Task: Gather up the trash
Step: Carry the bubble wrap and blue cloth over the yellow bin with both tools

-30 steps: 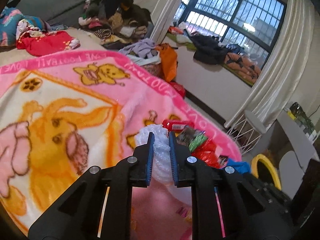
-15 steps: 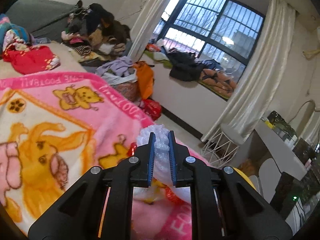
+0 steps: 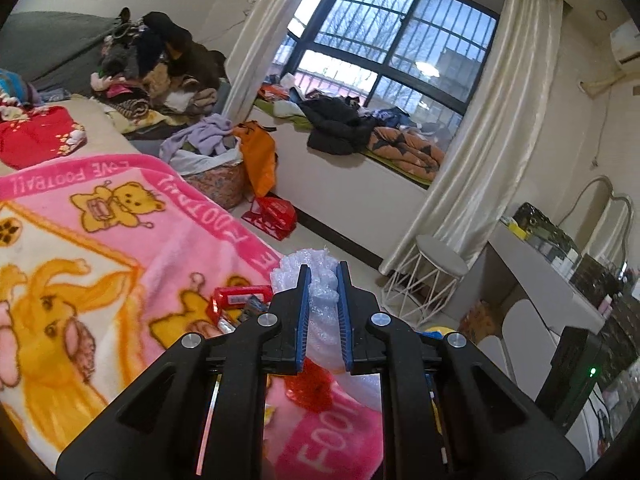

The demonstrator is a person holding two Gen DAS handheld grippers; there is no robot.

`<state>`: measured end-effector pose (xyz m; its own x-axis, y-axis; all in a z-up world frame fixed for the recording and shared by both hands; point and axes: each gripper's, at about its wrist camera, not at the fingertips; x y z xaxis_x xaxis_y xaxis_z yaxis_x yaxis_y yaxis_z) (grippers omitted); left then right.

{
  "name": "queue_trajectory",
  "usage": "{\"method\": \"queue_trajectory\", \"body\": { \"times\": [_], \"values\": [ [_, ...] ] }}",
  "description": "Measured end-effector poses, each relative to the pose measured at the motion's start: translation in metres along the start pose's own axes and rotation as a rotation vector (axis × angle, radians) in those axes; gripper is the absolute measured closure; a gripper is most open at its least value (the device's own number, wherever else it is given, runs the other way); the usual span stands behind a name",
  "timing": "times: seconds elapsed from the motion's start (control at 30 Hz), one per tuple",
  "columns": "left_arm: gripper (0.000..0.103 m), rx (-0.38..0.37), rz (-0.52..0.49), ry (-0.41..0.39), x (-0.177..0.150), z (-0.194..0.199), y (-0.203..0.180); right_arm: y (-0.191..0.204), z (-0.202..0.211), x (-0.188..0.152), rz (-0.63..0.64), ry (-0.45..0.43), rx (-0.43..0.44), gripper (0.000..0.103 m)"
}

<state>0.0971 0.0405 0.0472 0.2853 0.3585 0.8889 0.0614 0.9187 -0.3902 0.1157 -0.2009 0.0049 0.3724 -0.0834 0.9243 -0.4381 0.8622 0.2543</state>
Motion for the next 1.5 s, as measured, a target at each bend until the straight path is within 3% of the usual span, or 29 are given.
{"method": "queue_trajectory", "body": {
  "times": [0.7, 1.5],
  "values": [
    [0.094, -0.099, -0.09, 0.069, -0.028, -0.021, -0.062, -0.069, 0.035, 0.013, -0.082, -0.071, -0.148, 0.1],
    [0.094, -0.202, -0.189, 0.121, -0.057, -0.041, -0.129, -0.144, 0.065, 0.014, -0.17, -0.096, -0.297, 0.1]
  ]
}}
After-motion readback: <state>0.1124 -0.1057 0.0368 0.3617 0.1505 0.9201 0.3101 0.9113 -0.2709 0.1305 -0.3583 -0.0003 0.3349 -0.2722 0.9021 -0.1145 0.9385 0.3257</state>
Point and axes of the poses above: each gripper's, at about its wrist camera, not at the fingertips, and z roughly against the way its jaws point, y to its left, x to its top, and after that the axes turned 8 degrees about -y, right-handed
